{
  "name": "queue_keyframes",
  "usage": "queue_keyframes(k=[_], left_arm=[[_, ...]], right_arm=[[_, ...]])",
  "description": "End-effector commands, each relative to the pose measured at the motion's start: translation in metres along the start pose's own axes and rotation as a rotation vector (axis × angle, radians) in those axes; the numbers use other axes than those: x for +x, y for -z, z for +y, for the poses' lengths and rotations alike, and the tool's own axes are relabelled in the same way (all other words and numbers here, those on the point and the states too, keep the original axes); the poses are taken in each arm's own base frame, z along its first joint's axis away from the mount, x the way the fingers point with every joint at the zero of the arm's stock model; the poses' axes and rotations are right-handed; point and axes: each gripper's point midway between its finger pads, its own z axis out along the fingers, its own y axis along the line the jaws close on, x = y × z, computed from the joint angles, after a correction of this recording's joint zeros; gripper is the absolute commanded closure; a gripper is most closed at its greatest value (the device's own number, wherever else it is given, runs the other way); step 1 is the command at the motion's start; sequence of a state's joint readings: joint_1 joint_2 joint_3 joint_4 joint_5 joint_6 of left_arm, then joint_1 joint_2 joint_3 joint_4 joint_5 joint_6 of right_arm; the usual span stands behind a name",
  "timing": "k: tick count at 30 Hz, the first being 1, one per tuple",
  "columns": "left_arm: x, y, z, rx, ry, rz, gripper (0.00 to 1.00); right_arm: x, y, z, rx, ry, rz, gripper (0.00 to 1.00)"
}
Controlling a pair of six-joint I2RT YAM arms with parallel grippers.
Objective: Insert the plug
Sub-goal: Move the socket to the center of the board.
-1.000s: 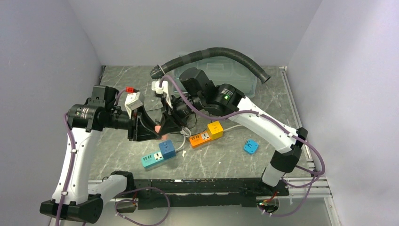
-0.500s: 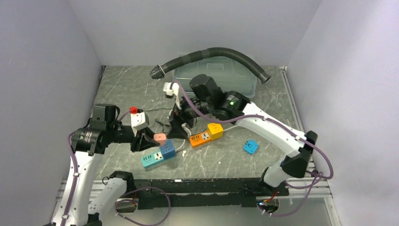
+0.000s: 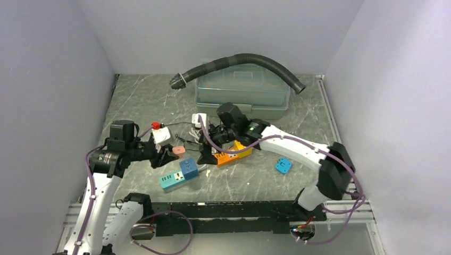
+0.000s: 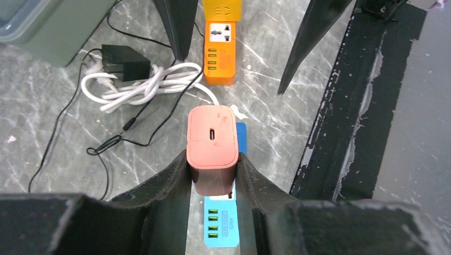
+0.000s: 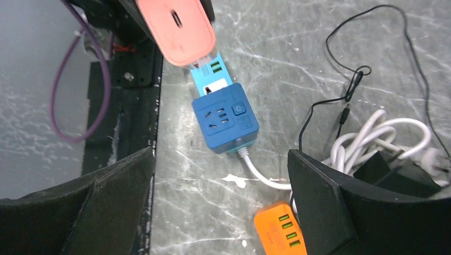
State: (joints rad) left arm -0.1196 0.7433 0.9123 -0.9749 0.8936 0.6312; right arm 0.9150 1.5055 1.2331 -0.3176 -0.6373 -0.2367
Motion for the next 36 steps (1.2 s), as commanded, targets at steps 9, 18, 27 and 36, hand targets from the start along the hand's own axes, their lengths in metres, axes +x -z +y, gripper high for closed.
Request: queue_keyframes(k=[9, 18, 27, 36], left_arm=[[0.005, 0.015, 0.026, -0.175, -0.063, 0.046, 1.00], [-0.004, 0.024, 0.013, -0.164, -0.045, 0.031, 1.00], [-0.008, 0.029, 0.000, -0.140, -0.042, 0.018, 1.00], [-0.008, 0.031, -0.013, -0.103, -0.056, 0.012, 1.00]], right_arm=[[-0.003, -0.062, -0.001, -0.236, 0.239, -0.106, 0.00], [0.019, -0.096, 0.011, -0.263, 0.251, -0.088, 0.00], [0.043, -0.117, 0.004, -0.188, 0.264, -0.026, 0.00], [0.071, -0.125, -0.013, -0.098, 0.243, 0.024, 0.14]])
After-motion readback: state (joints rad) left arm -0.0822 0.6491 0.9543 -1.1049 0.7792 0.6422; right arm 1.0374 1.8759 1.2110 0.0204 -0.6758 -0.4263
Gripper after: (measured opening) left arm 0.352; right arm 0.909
